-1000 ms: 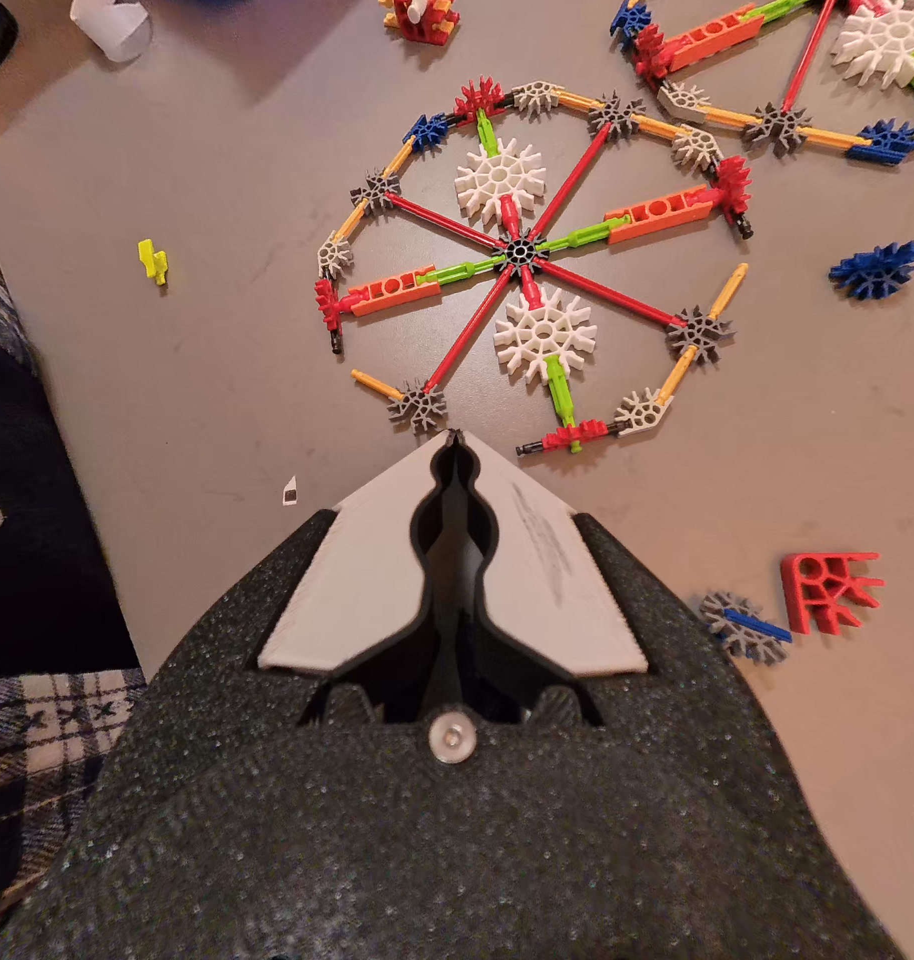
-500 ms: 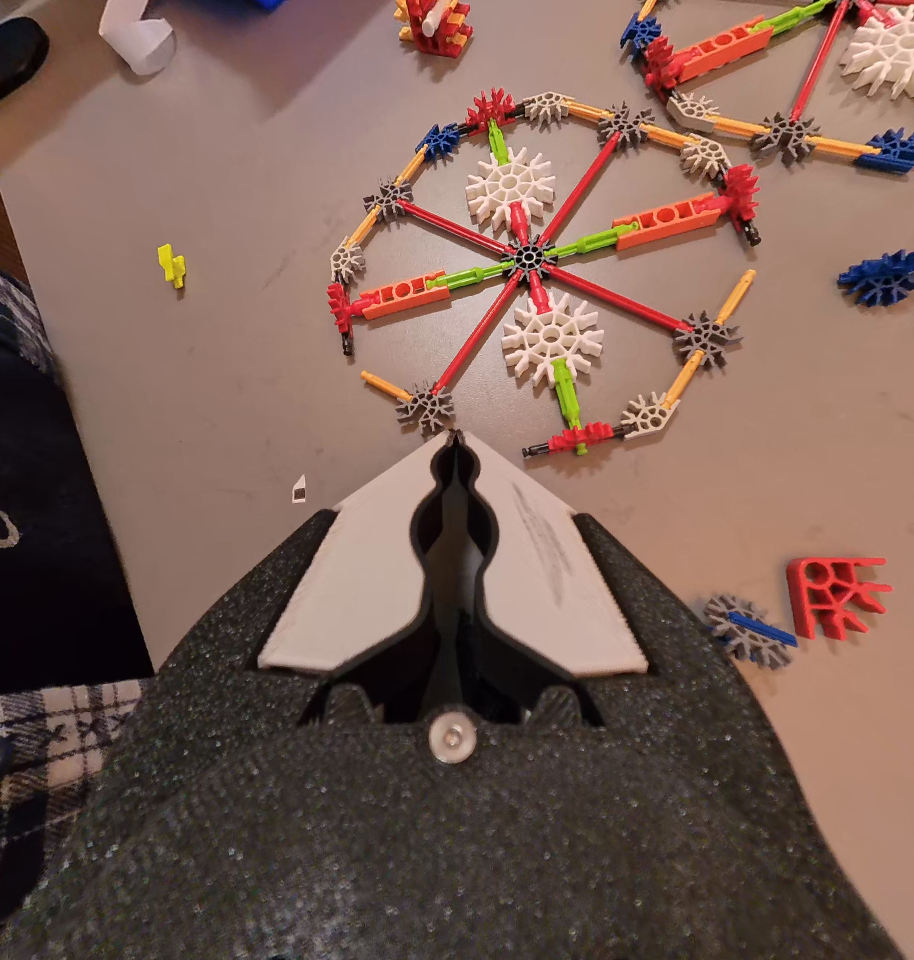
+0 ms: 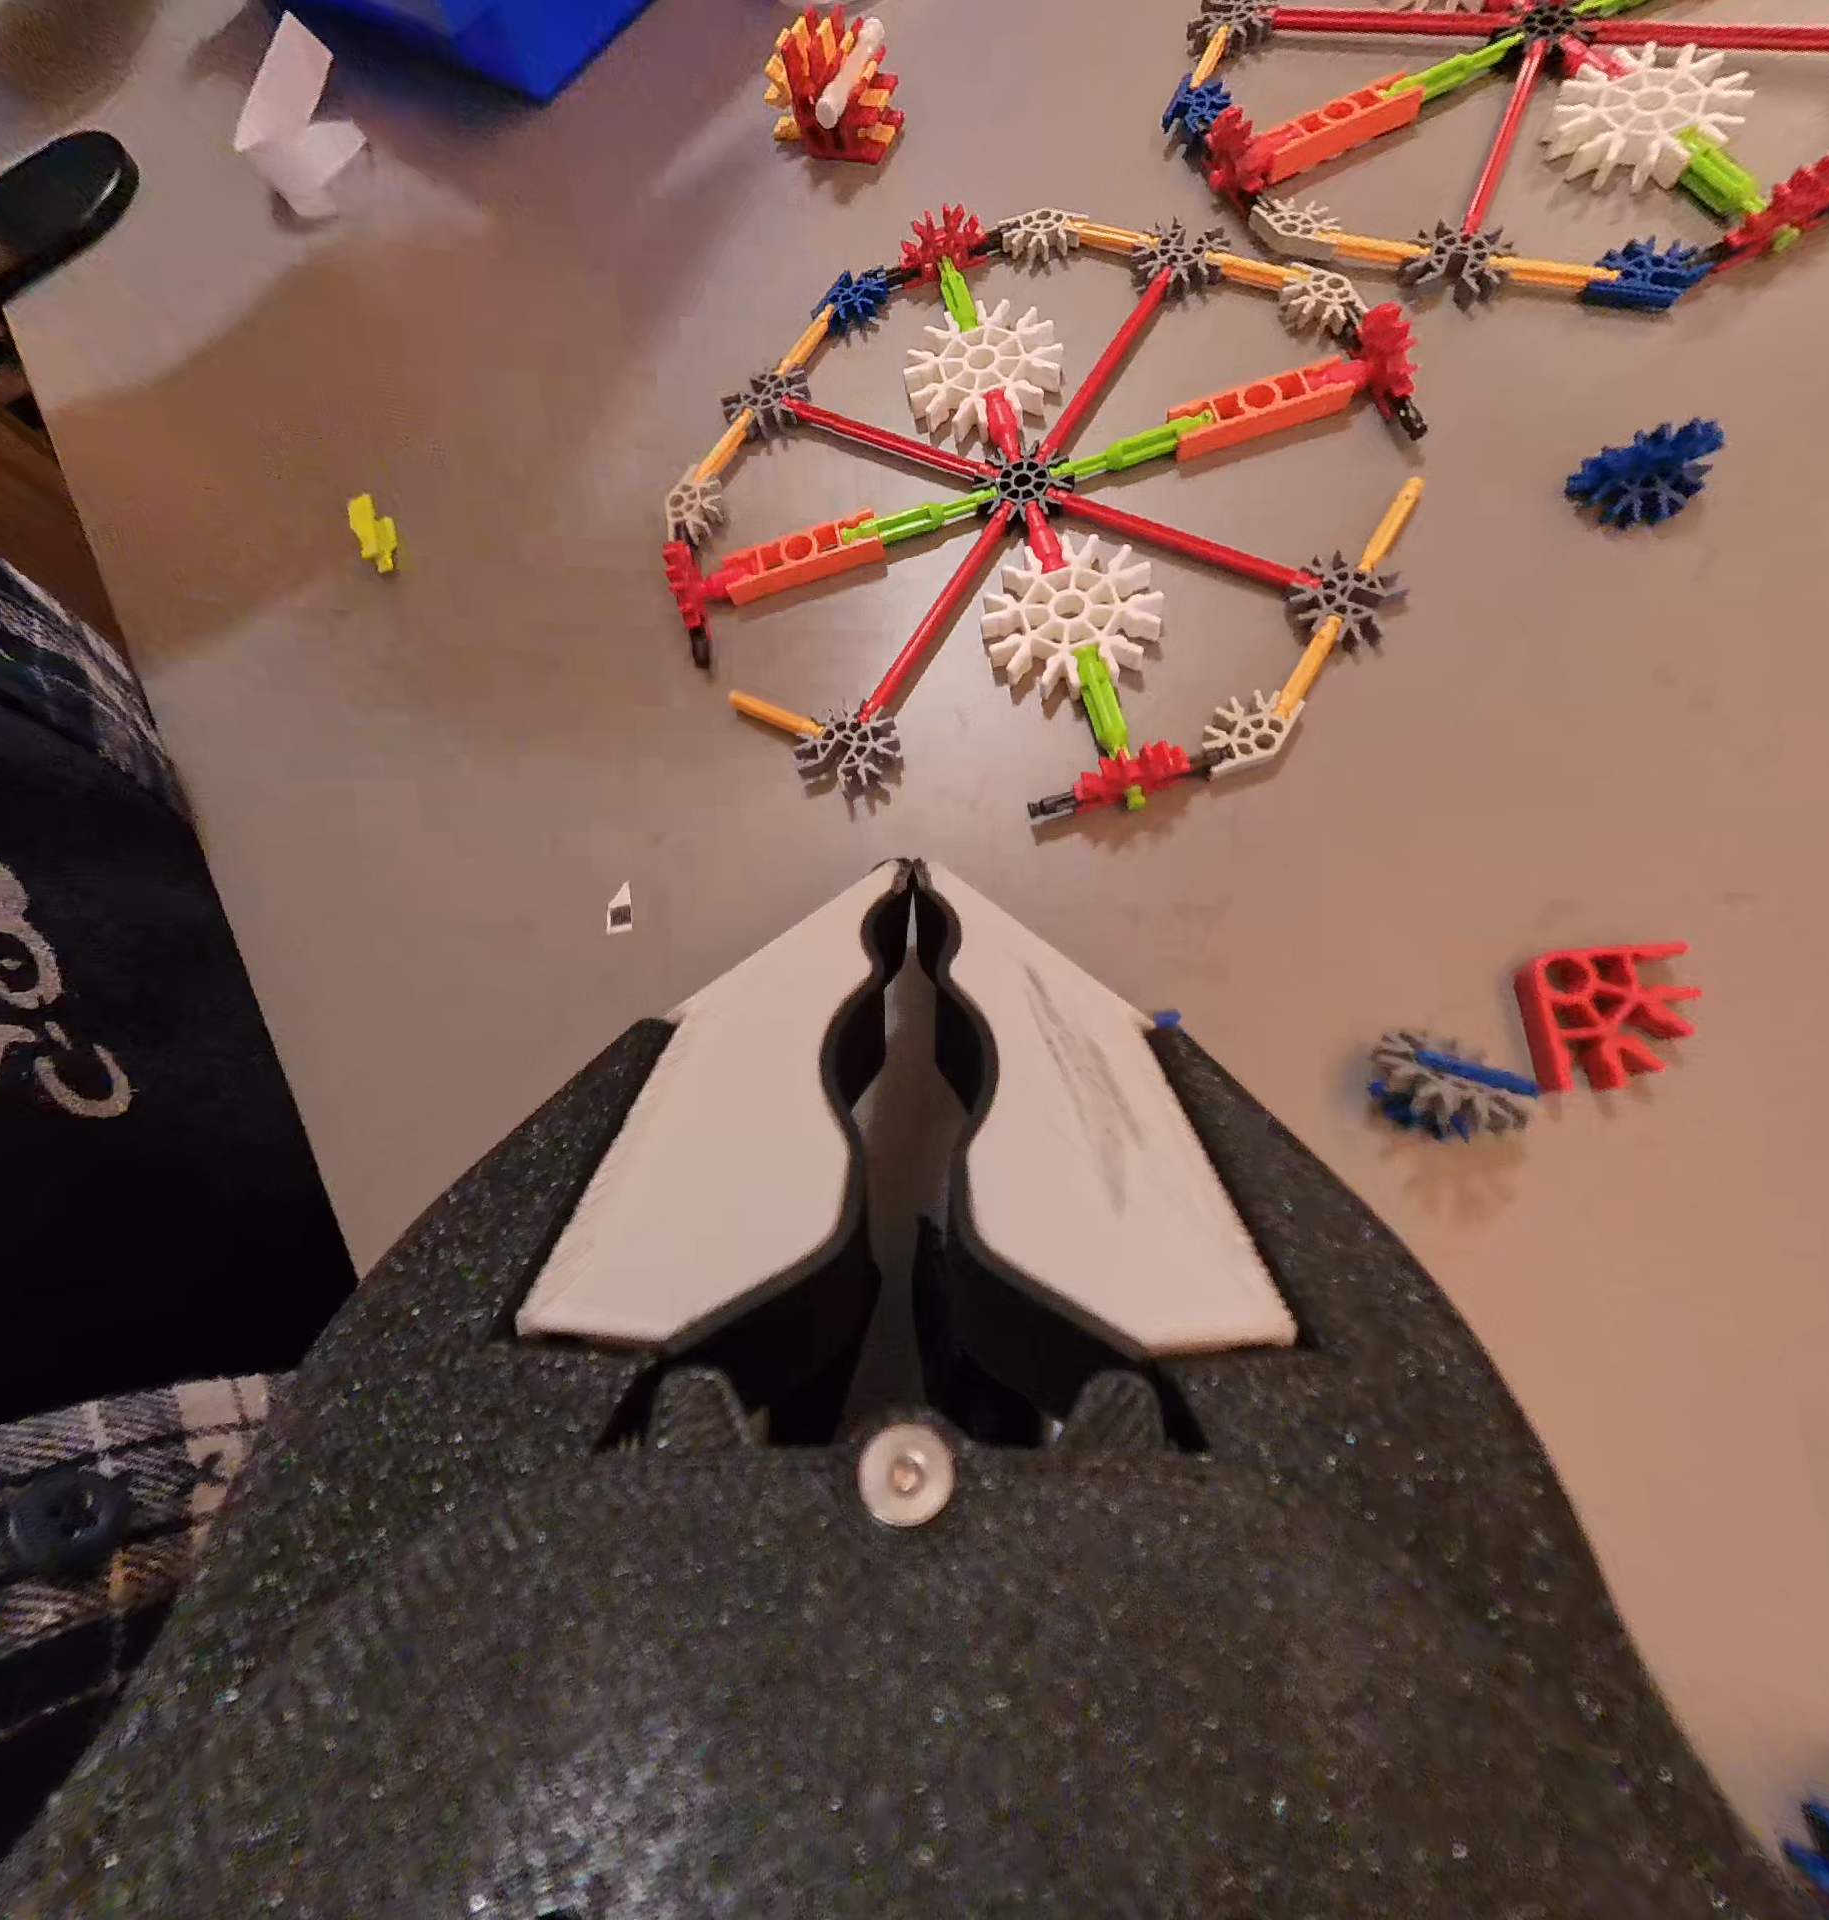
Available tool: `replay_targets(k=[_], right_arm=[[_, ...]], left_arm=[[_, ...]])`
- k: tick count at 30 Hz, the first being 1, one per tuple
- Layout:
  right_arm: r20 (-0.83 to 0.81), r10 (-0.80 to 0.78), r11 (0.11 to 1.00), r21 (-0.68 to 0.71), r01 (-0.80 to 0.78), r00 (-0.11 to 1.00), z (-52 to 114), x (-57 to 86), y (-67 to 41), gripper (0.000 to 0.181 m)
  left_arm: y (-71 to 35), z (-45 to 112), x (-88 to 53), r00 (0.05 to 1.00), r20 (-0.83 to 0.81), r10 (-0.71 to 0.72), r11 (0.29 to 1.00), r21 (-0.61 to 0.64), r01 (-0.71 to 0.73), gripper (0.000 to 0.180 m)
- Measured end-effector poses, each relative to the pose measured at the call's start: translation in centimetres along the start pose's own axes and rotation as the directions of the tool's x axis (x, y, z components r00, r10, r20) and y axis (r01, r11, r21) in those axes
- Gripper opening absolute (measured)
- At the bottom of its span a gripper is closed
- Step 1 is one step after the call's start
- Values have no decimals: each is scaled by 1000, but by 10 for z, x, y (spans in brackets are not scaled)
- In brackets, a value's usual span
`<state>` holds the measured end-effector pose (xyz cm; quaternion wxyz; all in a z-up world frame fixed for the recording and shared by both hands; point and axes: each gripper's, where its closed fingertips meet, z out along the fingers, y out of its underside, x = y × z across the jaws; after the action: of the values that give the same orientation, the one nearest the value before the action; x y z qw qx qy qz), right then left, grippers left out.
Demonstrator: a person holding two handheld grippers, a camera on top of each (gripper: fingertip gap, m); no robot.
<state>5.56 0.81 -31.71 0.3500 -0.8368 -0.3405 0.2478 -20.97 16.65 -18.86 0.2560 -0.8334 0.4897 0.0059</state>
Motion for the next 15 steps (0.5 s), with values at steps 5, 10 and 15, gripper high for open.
replay_targets(k=[5,10,15], right_arm=[[12,18,999,27,-19,1000,-5,1,-1,0],[27,22,998,49,-24,999,-8,-1,-3,0],[38,15,998,61,-17,999,-9,-2,-5,0]], left_arm=[[-66,31,143,931,-353,93,987,155,-39,1],[-86,74,245,778,-619,103,989,145,-16,1],[-93,101,276,720,-688,87,994,112,-13,1]])
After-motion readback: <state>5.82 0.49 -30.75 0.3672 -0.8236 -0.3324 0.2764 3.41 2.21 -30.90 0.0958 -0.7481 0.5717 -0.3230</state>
